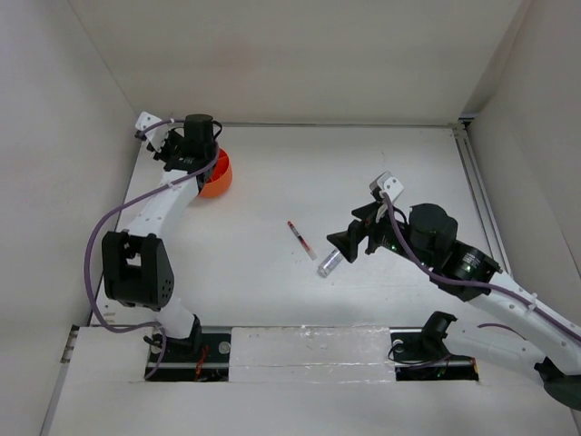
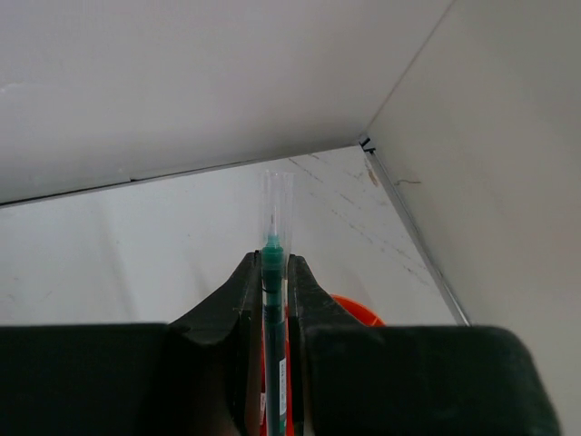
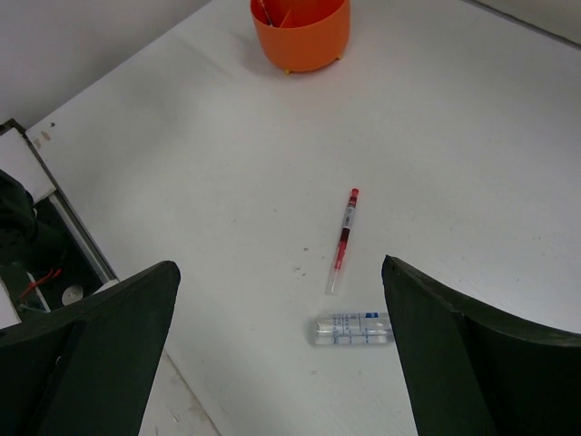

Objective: Sort the stationery into containers
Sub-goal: Place the pen in the storage box.

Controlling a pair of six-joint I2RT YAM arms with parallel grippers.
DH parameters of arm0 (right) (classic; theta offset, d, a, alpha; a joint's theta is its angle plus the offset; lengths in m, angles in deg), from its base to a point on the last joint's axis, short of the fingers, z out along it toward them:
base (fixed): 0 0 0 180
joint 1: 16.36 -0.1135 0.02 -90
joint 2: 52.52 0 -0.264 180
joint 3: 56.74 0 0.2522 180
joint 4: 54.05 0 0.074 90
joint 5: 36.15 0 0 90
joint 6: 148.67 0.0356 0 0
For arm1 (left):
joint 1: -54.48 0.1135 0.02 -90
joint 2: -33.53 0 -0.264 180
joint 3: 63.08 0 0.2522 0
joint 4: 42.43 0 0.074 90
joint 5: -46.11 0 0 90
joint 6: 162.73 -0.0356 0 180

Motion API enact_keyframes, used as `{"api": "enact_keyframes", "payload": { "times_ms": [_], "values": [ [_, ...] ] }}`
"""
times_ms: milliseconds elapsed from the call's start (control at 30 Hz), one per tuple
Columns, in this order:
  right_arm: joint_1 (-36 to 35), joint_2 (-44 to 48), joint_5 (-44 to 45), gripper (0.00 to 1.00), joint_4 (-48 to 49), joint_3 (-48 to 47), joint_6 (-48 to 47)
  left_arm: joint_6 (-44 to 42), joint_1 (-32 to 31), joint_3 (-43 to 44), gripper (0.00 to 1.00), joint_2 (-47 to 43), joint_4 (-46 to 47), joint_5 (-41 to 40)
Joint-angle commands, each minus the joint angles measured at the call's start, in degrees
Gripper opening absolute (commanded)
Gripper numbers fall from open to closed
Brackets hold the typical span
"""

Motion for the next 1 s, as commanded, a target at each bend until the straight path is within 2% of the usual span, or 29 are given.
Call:
{"api": "enact_keyframes", "payload": {
  "times_ms": [0, 300, 667, 967],
  "values": [
    [0.39, -0.06, -0.96, 0.99, 3.65, -0.29, -0.52, -0.64, 0.68, 2.44, 0.0, 2.33, 3.18, -1.99],
    [0.39, -0.59, -0.96, 0.99, 3.65, 0.24, -0.52, -1.26, 0.68, 1.91, 0.0, 6.11, 6.7, -2.0],
    [0.39, -1.11, -0.96, 0.99, 3.13, 0.24, -0.52, 2.16, 0.68, 1.91, 0.0, 9.98, 5.38, -2.09],
    [0.39, -1.11, -0.96, 0.99, 3.13, 0.24, -0.52, 1.29, 0.68, 2.0, 0.0, 11.65, 6.17, -1.56]
  ]
}}
